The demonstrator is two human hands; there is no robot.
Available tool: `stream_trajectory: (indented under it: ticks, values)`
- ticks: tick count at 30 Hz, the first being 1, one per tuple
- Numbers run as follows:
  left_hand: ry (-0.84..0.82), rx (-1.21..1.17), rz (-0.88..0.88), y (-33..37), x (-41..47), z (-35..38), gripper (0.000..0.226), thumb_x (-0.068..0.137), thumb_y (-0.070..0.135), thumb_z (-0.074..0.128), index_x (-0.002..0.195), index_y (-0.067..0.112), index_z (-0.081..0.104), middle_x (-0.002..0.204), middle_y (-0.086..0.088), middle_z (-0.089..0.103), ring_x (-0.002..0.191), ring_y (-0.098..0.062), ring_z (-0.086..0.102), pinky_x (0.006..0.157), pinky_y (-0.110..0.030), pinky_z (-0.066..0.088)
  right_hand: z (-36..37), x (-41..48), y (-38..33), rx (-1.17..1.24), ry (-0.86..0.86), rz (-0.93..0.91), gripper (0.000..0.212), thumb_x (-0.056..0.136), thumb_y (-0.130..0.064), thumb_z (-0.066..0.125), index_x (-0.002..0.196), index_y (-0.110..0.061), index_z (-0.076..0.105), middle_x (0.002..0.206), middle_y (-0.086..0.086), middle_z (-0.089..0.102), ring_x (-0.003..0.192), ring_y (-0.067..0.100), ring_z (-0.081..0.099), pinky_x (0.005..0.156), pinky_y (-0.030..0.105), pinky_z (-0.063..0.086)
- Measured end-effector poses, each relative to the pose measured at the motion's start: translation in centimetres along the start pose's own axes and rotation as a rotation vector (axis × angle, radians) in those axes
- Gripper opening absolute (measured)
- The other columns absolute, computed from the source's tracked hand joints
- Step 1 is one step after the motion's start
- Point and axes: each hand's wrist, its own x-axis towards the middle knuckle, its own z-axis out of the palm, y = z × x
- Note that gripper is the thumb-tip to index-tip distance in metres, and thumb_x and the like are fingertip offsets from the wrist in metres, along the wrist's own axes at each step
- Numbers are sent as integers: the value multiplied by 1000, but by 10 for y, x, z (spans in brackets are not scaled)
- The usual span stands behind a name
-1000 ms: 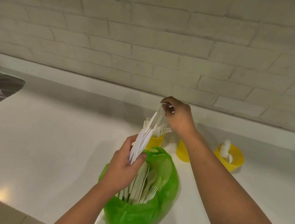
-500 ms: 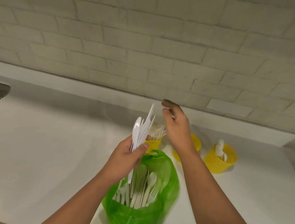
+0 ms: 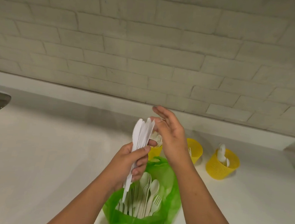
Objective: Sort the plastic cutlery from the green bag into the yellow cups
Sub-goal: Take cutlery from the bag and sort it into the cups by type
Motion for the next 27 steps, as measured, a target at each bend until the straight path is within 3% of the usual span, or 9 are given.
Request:
stream_trajectory:
  ticks: [3,7,10,14,17,19,21,24,27]
  values:
    - [-60,-62,-28,2,1,-5,21,94,31,70,90,10,68,58,0,29,37,-7,30,36,-19,24,-4,-12,7,90,-97,193,32,96,-28,63,126,-17,66,126,1,71,115,17,67,94,37,54]
    - [-255,-111,-168,0,1,-12,42,84,39,75,60,18,48,47,6,29,31,-4,29,35,-14,23,0,-26,7,209,-328,391,38,94,-30,63,120,-4,69,104,15,73,96,22,68,87,34,56]
    - [-409,-152,-297,-1,2,-15,43,80,41,82,60,20,51,45,9,34,30,-2,32,34,-12,24,5,-25,0,200,-376,396,36,95,-30,62,118,-4,72,125,19,70,113,29,66,104,47,50]
    - [-382,-165,-314,1,5,-12,41,68,42,91,63,17,59,42,9,35,28,-1,32,32,-11,22,16,-20,-7,107,-383,314,28,102,-17,52,81,-2,62,122,10,74,120,32,65,104,50,49]
    - [-305,-206,-279,4,7,-9,42,64,42,94,72,11,66,44,7,39,29,-2,36,31,-14,24,22,-16,-11,119,-295,331,31,97,-19,51,68,-9,55,103,12,78,103,32,71,71,39,55]
    - [-303,-204,-260,5,10,-11,42,68,42,91,80,9,68,47,5,44,31,-3,40,32,-16,27,21,-13,-14,172,-195,357,33,99,-19,50,67,-11,52,82,11,75,98,38,73,41,22,40]
    - [-299,-176,-252,5,12,-15,42,73,41,88,89,8,67,51,3,45,32,-3,39,32,-15,27,17,-9,-16,211,-128,372,34,101,-16,48,68,-11,49,67,6,65,93,38,74,35,19,26]
    - [-311,-146,-260,5,11,-18,38,78,36,85,93,8,64,55,3,41,32,-1,33,32,-15,22,13,-5,-12,190,-146,387,32,101,-20,49,69,-13,53,77,7,73,89,35,72,47,28,34]
    - [-387,-134,-287,6,9,-17,31,87,33,78,93,8,61,53,2,40,32,-2,35,33,-19,18,12,-7,-2,220,-229,384,23,95,-21,51,84,-8,67,114,11,76,103,39,70,82,55,39]
